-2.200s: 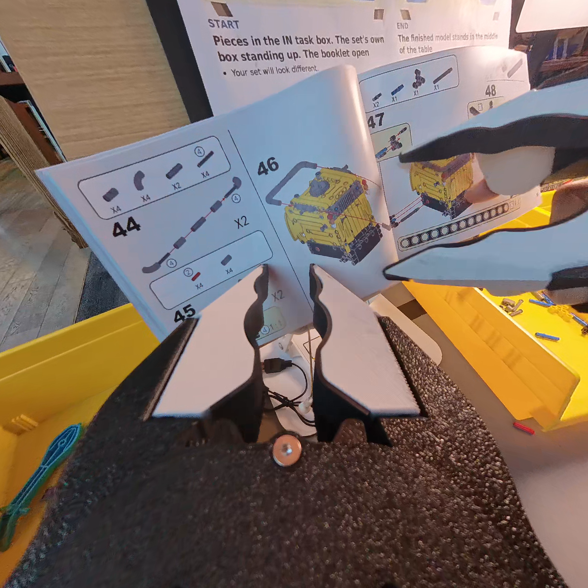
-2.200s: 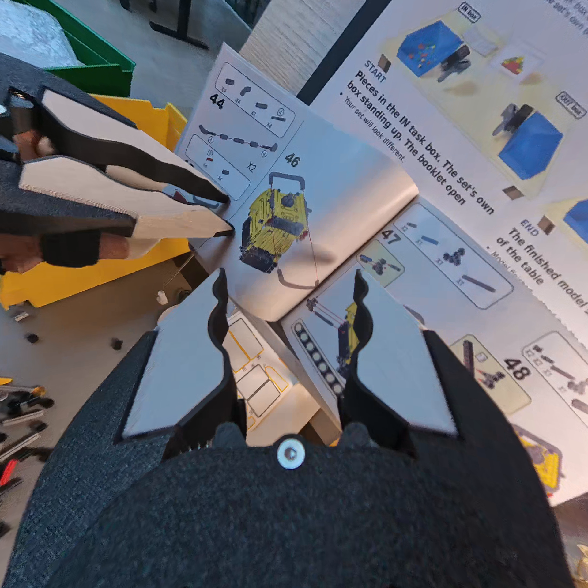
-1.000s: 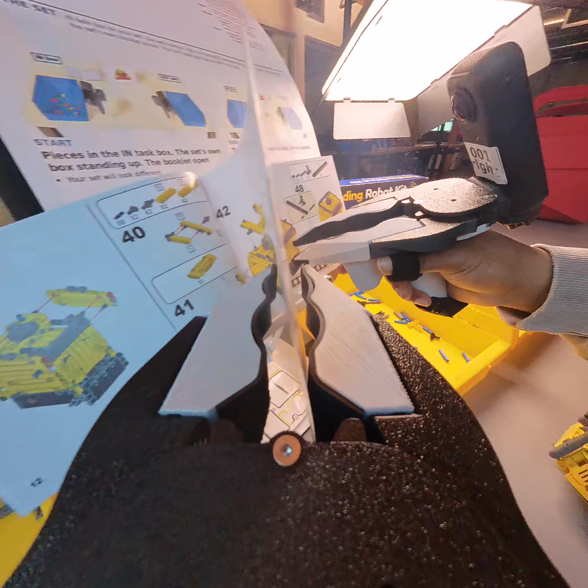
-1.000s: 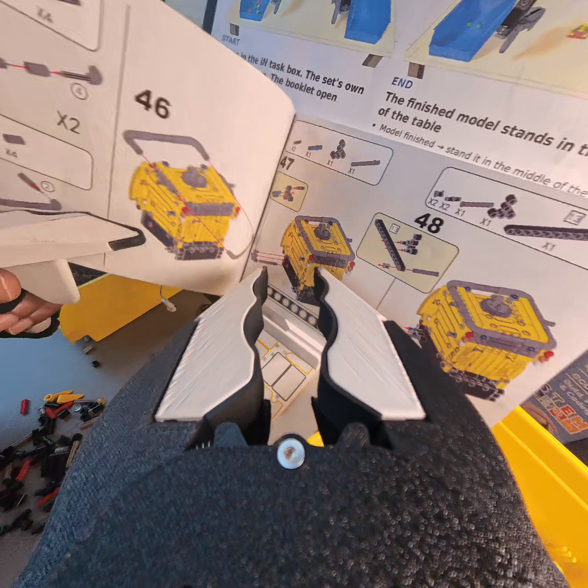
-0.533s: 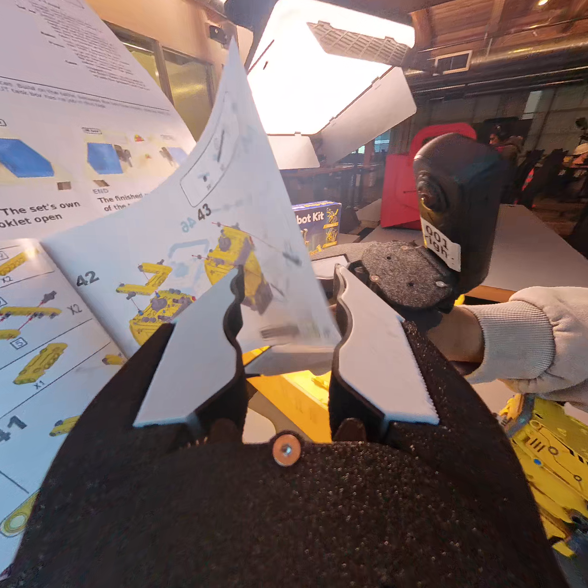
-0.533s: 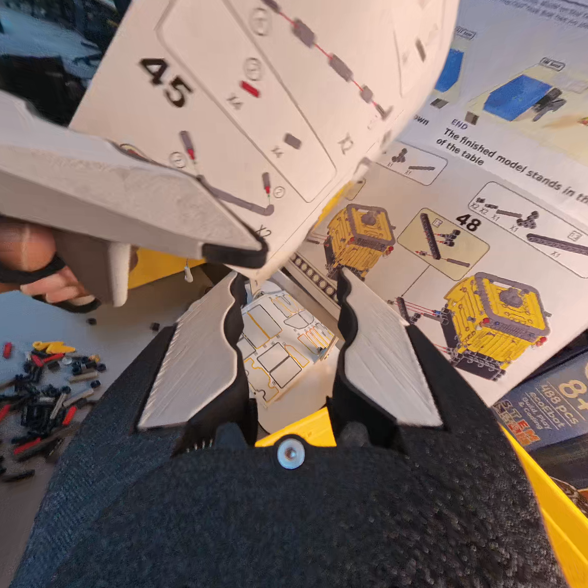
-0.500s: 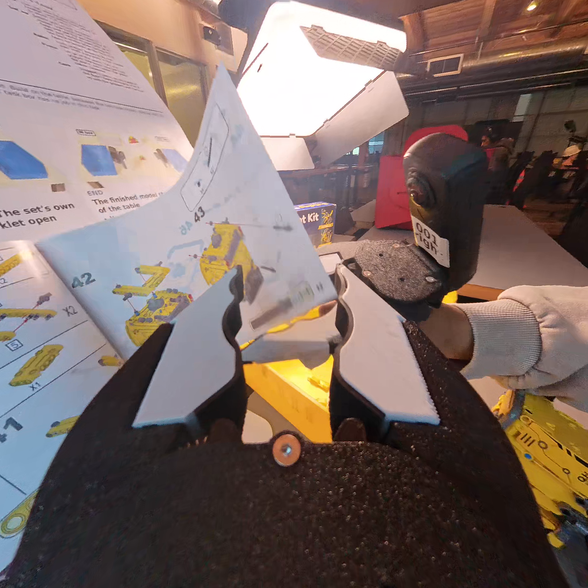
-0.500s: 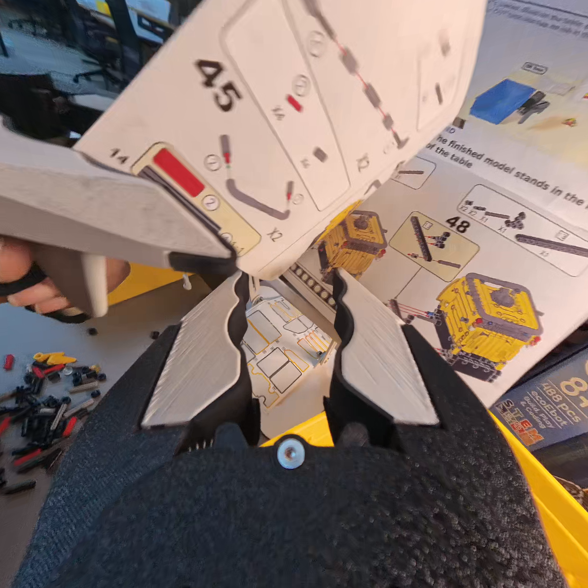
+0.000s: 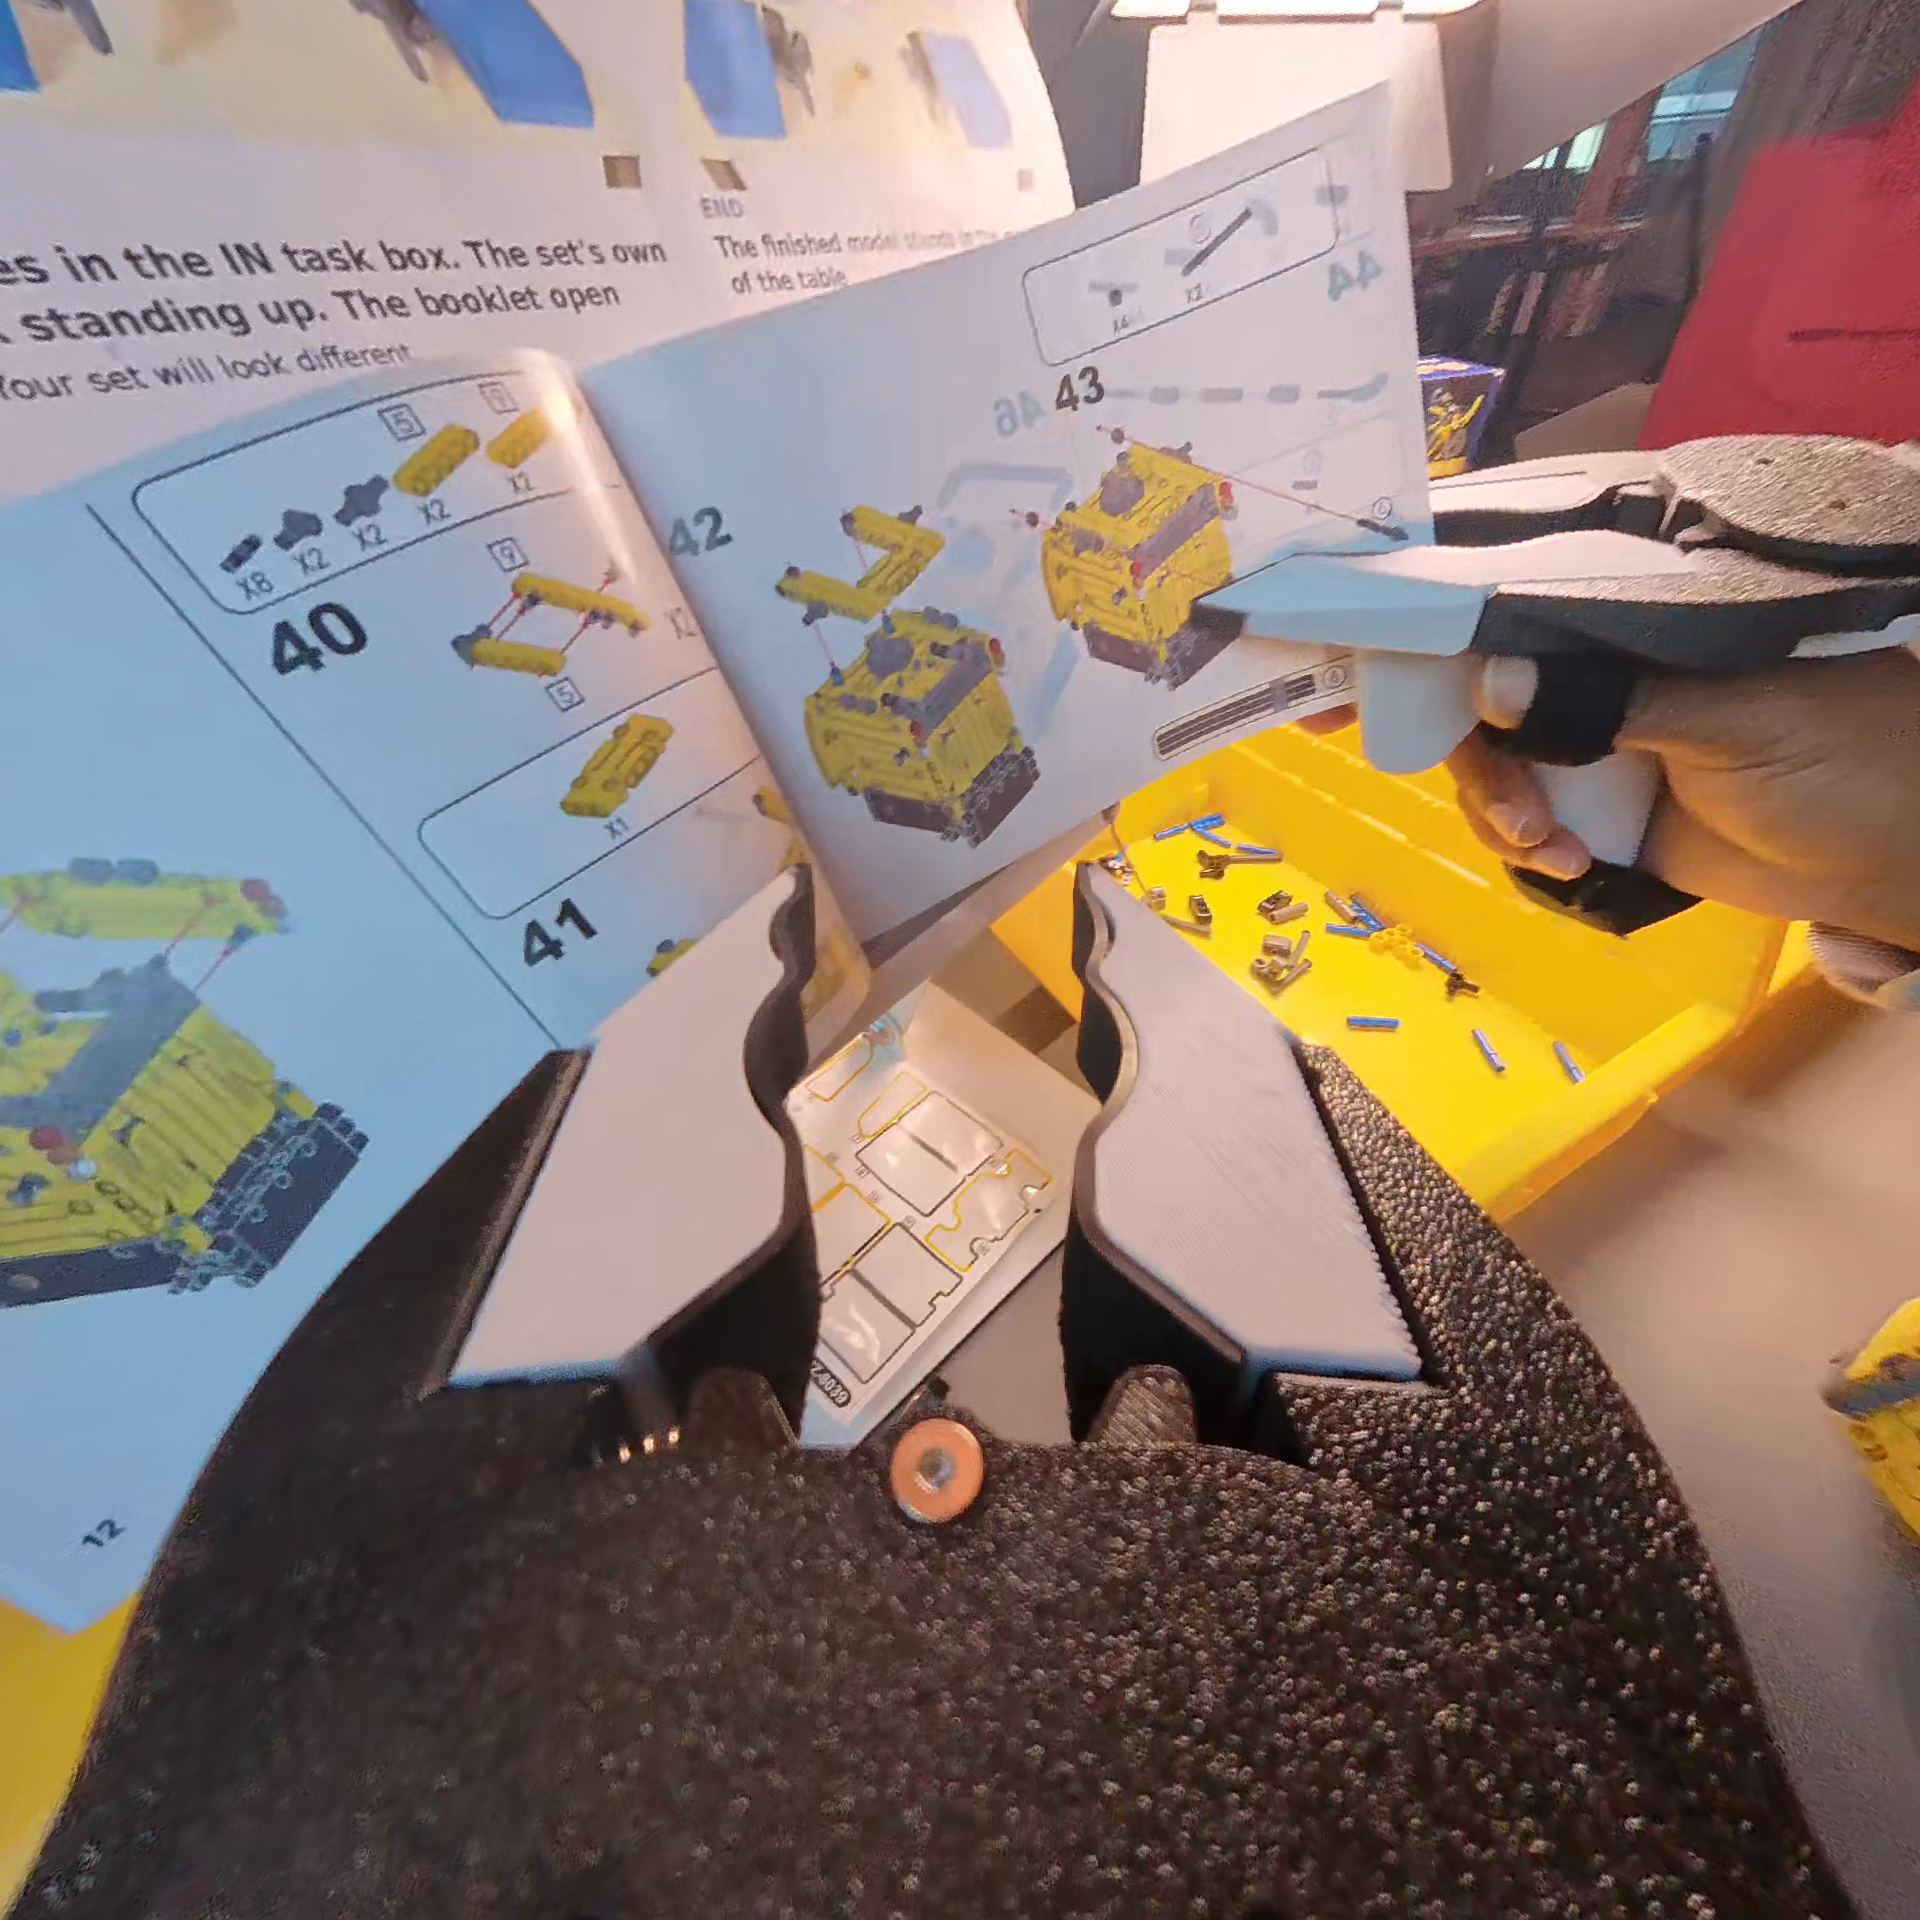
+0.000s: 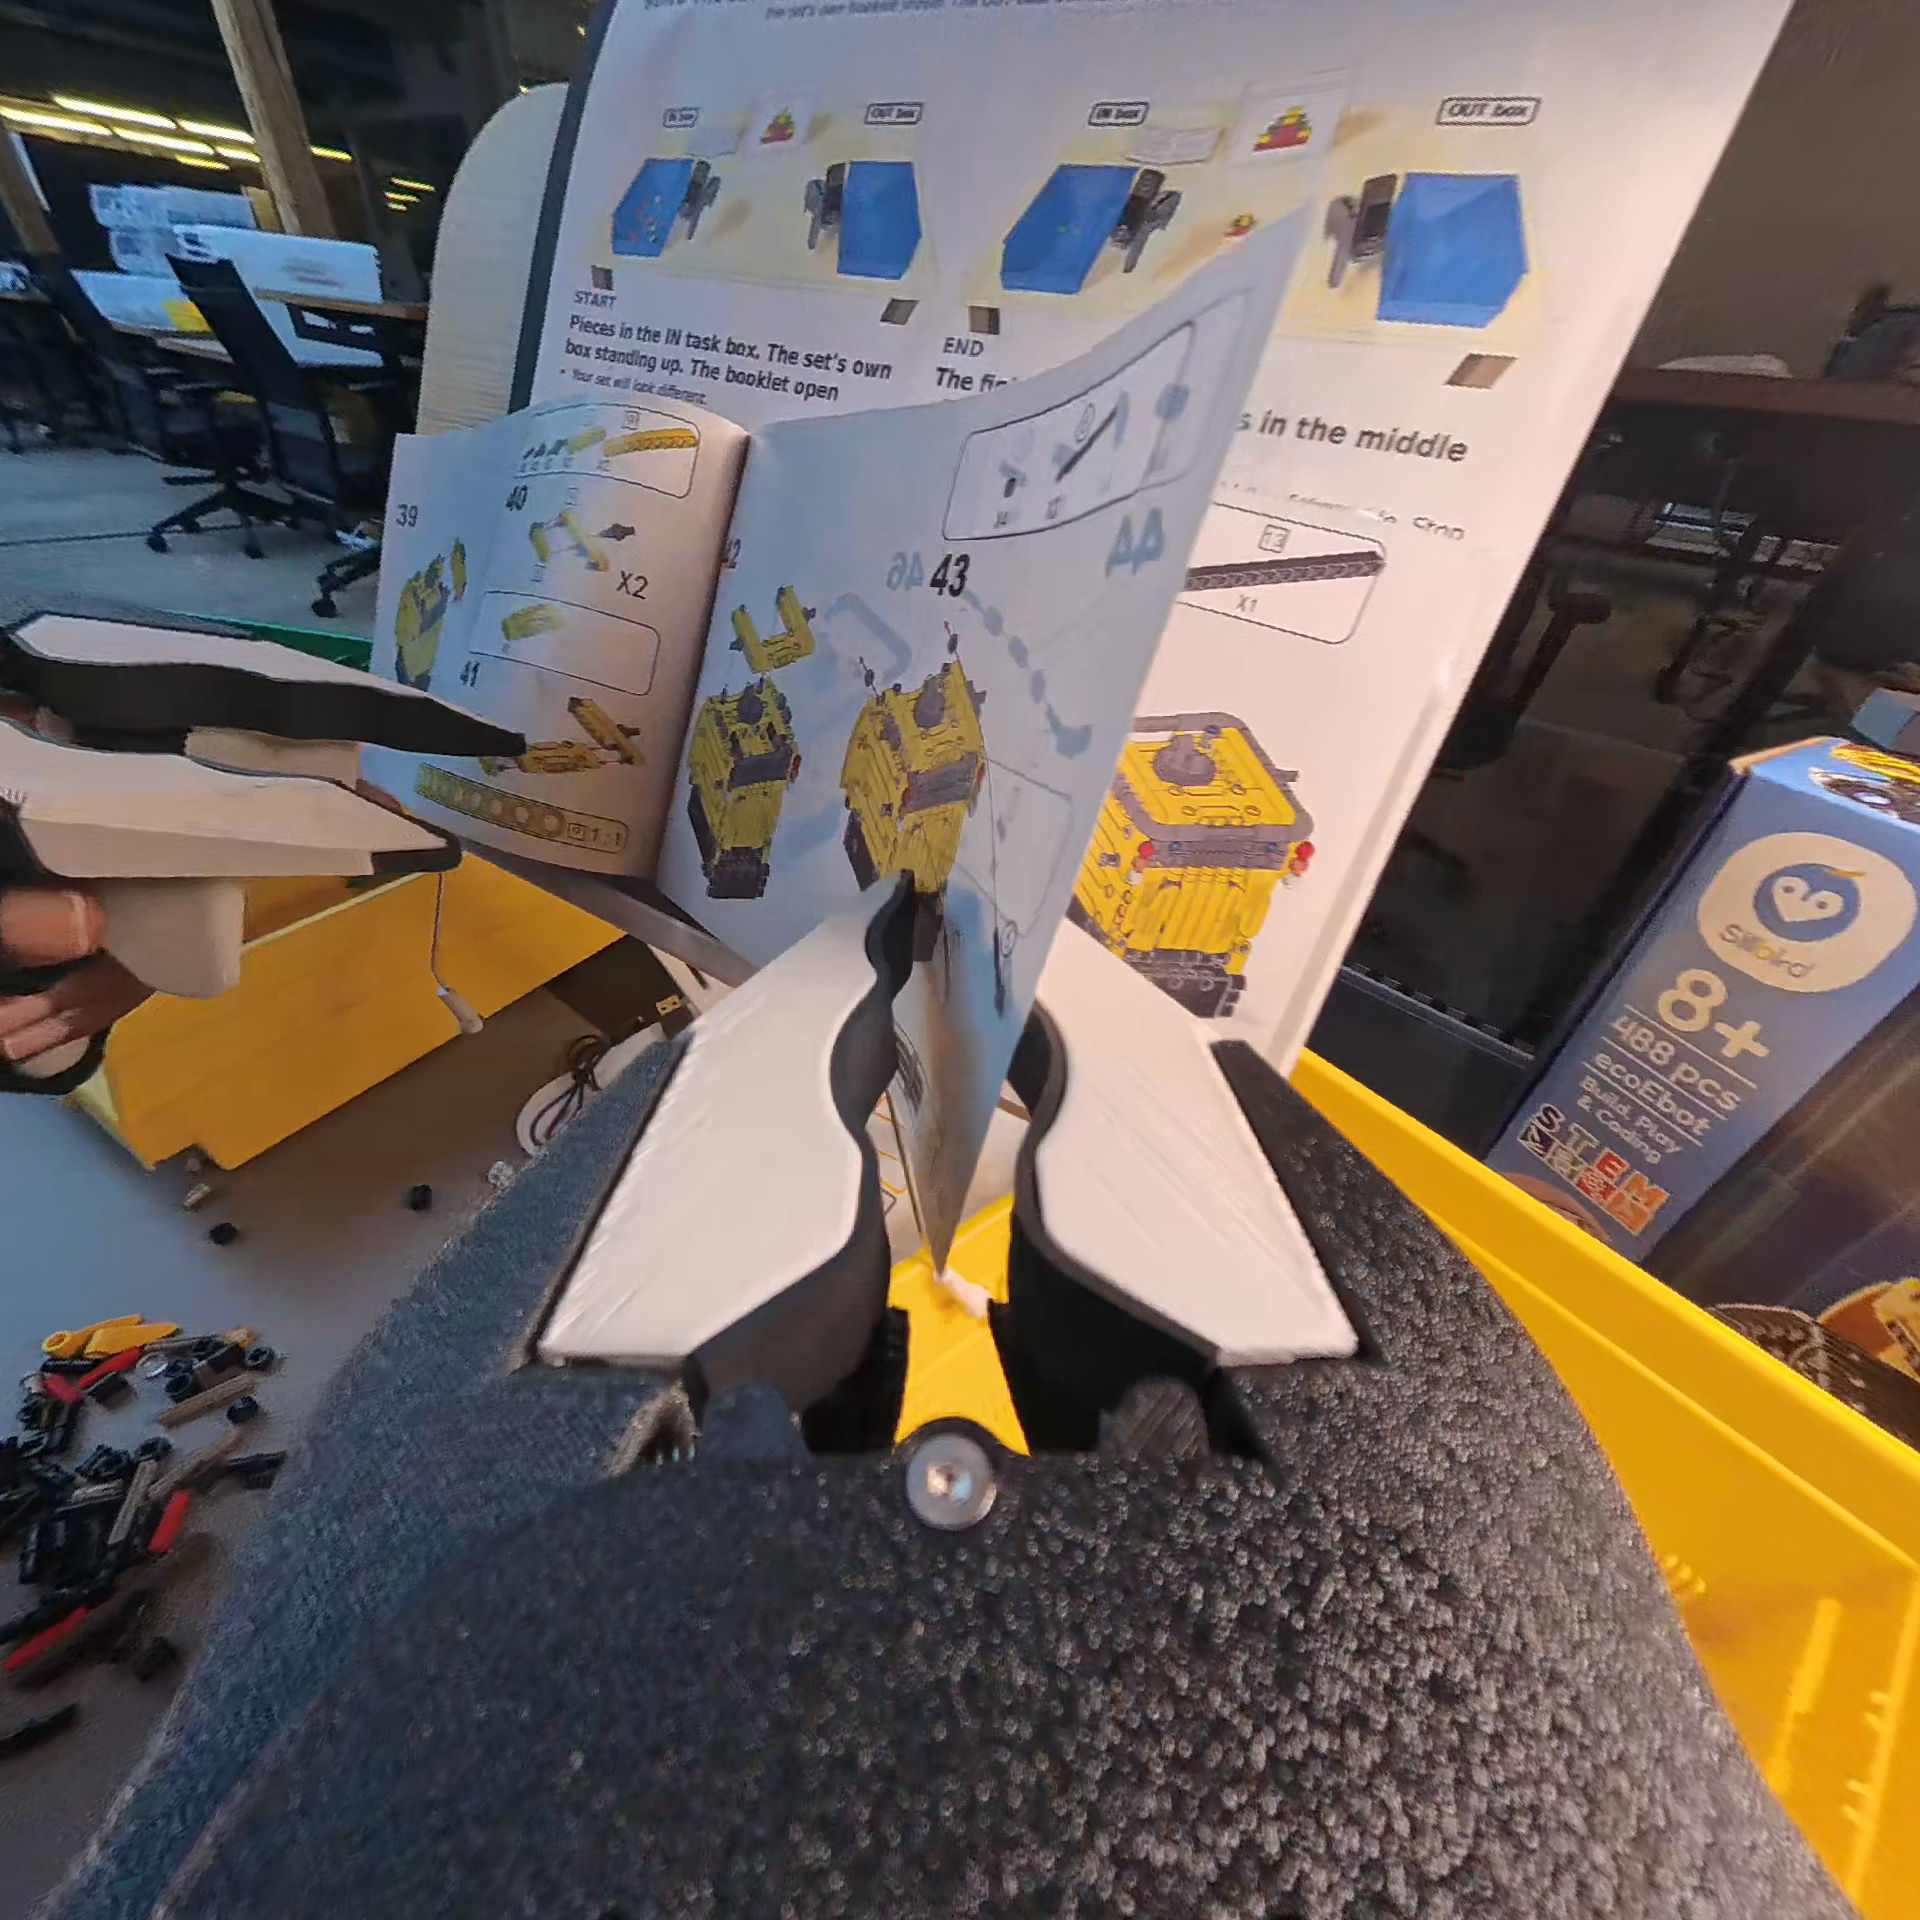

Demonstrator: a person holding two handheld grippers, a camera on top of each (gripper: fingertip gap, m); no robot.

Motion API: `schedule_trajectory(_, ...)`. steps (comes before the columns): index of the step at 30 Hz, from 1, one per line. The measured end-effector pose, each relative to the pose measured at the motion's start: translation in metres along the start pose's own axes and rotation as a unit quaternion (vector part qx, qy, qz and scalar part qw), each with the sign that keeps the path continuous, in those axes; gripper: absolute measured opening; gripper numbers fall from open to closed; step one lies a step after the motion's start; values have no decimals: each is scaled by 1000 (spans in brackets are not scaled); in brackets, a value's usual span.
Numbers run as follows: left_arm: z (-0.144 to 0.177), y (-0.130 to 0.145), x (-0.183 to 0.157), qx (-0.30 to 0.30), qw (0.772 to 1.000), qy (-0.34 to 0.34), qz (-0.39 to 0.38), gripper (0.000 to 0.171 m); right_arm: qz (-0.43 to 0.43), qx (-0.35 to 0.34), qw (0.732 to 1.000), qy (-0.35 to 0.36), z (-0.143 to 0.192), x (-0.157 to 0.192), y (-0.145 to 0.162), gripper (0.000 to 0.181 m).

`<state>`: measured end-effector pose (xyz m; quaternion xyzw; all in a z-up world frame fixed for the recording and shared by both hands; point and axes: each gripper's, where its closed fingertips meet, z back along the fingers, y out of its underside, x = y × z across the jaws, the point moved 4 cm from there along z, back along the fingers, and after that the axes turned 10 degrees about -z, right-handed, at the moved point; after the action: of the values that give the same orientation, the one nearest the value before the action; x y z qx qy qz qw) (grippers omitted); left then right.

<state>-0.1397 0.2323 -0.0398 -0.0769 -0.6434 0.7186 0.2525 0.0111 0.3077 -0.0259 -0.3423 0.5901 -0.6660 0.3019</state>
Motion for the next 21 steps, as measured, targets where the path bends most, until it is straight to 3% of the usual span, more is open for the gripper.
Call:
schedule_trajectory(3,-3,9,12,13,999,-35,-16,50,-1,1,1000,13,4,-11,0,7)
schedule_trajectory(12,-5,14,20,25,999,-44,-20,47,0,21,999,50,7,-28,7,5)
schedule_trajectory(17,-5,-4,11,12,997,-50,-62,43,-12,25,997,65,5,-39,8,5)
schedule_trajectory(19,-13,-13,0,16,995,-32,-89,30,-3,30,997,73,2,-41,8,4)
schedule_trajectory(21,-26,-19,-10,39,993,-11,-114,26,9,49,993,107,-1,-48,10,5)
